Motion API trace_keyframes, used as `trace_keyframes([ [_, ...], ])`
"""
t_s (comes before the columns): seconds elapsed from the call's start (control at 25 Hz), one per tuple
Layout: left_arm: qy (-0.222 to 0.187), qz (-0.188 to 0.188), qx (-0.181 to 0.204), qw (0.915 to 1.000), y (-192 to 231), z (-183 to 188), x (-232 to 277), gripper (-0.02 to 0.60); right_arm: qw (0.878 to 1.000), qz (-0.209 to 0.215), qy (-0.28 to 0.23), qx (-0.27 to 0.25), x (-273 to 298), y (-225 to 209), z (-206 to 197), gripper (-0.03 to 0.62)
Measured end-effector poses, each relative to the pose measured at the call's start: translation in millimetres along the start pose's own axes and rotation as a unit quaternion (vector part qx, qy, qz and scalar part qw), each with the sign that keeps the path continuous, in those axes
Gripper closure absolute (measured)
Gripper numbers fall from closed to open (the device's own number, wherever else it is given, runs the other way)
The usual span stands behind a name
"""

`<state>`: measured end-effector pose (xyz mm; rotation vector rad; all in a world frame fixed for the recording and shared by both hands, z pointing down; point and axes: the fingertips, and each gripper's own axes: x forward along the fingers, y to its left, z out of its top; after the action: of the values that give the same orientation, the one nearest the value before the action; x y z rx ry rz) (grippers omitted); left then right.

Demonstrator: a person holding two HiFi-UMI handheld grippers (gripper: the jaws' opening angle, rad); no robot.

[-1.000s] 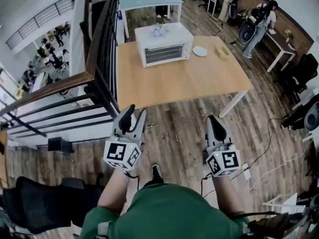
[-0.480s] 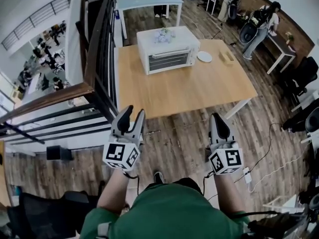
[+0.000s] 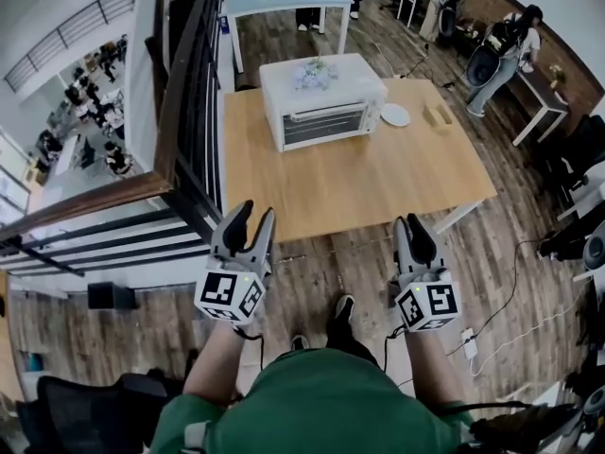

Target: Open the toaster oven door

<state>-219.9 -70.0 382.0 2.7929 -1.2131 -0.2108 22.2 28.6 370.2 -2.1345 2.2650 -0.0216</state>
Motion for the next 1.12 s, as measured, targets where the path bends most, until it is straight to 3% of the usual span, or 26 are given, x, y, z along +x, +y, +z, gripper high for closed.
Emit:
trace_keyframes([
  [0.28,-0.003,0.018,0.011,0.9998,-2,0,61,0.413,1.000,0.022,-0.012,0.008,54,-48,2,0.461],
  [0.56,0.003,0.027,0.001,0.9996,-30,-18,141,0.413,0.999,0.039,-0.012,0.015,96,-128,0,0.454],
  [0.84,0.017,0.041,-0.100,0.9940,-39,-45,199,0.413,0.998,0.059,-0.009,0.023,126,-185,-4,0.453],
  [1.12,0.022,0.083,-0.203,0.9754,-29,-74,237,0.413,0.997,0.070,-0.009,0.030,148,-229,-3,0.453],
])
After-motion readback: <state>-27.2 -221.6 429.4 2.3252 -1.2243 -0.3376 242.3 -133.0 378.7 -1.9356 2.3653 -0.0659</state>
